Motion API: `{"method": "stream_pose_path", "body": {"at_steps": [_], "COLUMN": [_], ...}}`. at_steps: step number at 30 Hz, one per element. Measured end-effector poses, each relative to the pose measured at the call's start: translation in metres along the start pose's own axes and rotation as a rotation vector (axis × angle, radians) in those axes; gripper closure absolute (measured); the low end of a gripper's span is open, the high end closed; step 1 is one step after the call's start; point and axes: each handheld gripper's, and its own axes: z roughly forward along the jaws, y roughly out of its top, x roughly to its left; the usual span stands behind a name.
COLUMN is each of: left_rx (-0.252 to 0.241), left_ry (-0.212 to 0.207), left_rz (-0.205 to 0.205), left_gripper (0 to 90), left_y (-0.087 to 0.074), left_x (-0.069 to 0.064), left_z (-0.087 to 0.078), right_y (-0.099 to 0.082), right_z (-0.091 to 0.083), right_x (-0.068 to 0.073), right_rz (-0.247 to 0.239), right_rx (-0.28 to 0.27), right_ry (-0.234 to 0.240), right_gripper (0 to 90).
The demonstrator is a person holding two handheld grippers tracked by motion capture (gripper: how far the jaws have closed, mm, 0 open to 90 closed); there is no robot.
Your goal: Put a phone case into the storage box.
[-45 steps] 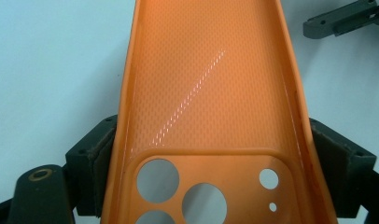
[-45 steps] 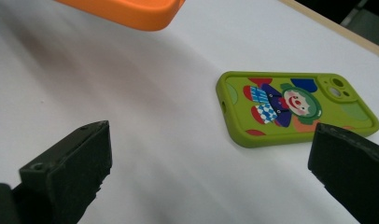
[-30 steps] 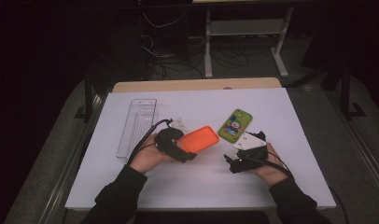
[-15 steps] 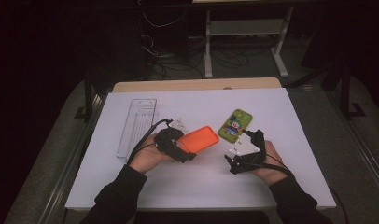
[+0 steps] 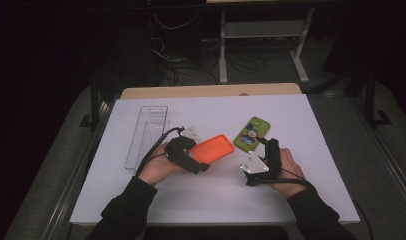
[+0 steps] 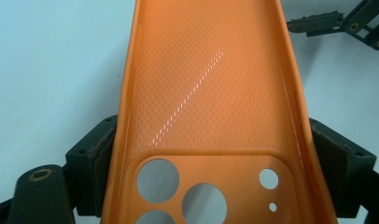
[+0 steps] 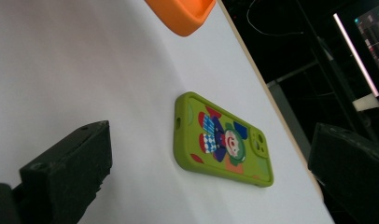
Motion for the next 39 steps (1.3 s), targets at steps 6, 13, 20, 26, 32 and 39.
{"method": "stream_pose_path", "body": {"at_steps": [6, 13, 20, 26, 32, 39], "left_rx": [-0.007, 0.001, 0.013, 0.013, 0.011, 0.017], "left_ry": [-0.002, -0.001, -0.002, -0.002, -0.008, -0.007], "left_rz": [-0.012, -0.011, -0.003, -0.003, -0.015, -0.007], "left_gripper": [15.7, 15.7, 15.7, 15.7, 15.7, 15.7], "left_y": [0.0, 0.0, 0.0, 0.001, 0.001, 0.002], "left_x": [0.0, 0.001, 0.002, 0.002, 0.001, 0.0], "left_z": [0.001, -0.001, -0.001, -0.002, -0.001, 0.0], "right_y": [0.002, 0.005, 0.008, 0.011, 0.014, 0.017], "right_z": [0.001, 0.0, 0.001, 0.001, 0.0, 0.001], "right_x": [0.002, 0.006, 0.008, 0.014, 0.016, 0.018], "right_rz": [-0.097, -0.205, -0.331, -0.407, -0.424, -0.442], "right_rx": [-0.003, -0.021, -0.031, -0.036, -0.047, -0.064], "right_ry": [-0.042, -0.112, -0.158, -0.189, -0.203, -0.209], "right_gripper": [0.0, 0.0, 0.0, 0.0, 0.0, 0.0]}}
